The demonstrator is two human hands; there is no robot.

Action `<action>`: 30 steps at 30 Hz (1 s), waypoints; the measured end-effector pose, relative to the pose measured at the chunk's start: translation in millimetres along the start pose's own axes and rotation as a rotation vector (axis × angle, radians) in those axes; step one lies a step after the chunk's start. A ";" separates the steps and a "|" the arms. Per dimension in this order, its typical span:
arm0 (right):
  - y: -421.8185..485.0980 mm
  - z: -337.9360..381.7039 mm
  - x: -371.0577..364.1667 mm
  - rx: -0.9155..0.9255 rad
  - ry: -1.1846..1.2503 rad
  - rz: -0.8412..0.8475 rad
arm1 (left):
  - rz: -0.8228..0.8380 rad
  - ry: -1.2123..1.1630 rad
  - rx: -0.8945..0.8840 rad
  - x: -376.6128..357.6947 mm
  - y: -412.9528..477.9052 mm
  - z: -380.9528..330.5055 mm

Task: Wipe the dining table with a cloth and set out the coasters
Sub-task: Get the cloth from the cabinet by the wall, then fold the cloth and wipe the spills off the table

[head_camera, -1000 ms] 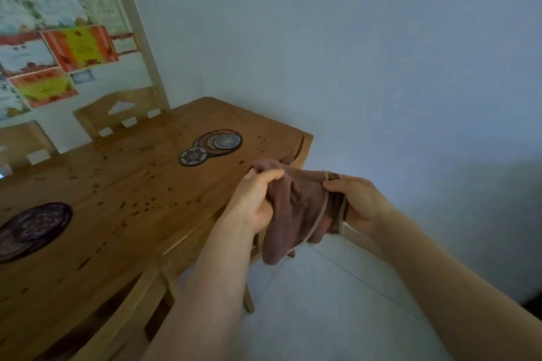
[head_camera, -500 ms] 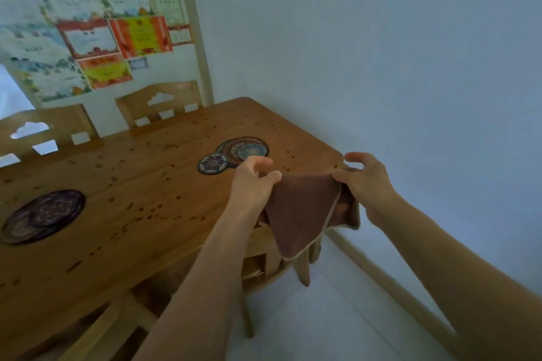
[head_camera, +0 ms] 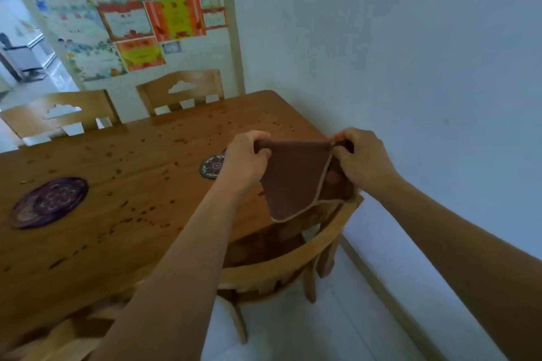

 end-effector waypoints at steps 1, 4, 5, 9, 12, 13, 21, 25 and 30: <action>9.8 -1.4 -5.5 0.016 -0.013 0.017 | -0.016 0.028 0.009 0.8 7.0 3.6; 39.9 -7.4 -30.4 0.042 -0.043 0.106 | -0.026 0.095 0.022 0.5 31.0 21.9; 50.1 -10.1 -40.4 0.051 -0.057 0.137 | -0.028 0.111 0.021 -1.0 39.0 30.3; 91.8 -16.0 -83.0 0.080 -0.101 0.201 | -0.014 0.155 0.030 -11.6 71.8 72.2; 120.2 -6.0 -108.0 0.150 -0.111 0.172 | -0.043 0.215 -0.003 -11.0 98.3 100.9; 128.9 -1.2 -116.3 0.186 -0.102 0.164 | -0.056 0.223 0.016 -8.2 106.0 108.4; 160.6 -3.1 -197.4 0.400 0.058 0.346 | -0.125 0.011 0.079 -1.9 99.0 162.6; 138.0 -67.4 -252.3 0.326 -0.315 0.861 | 0.468 0.088 0.307 -74.5 54.9 223.5; 123.9 -97.9 -291.5 0.148 -0.279 0.733 | 0.061 0.111 0.375 -91.3 63.1 269.7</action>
Point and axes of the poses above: each hand's wrist, its own y-axis towards the middle knuckle, its own x-axis out of the back of the hand, z = x × y, the point moved 7 cm from there along y, towards the middle knuckle, and after that the axes turned 2 degrees about -x, right-handed, at the moved point
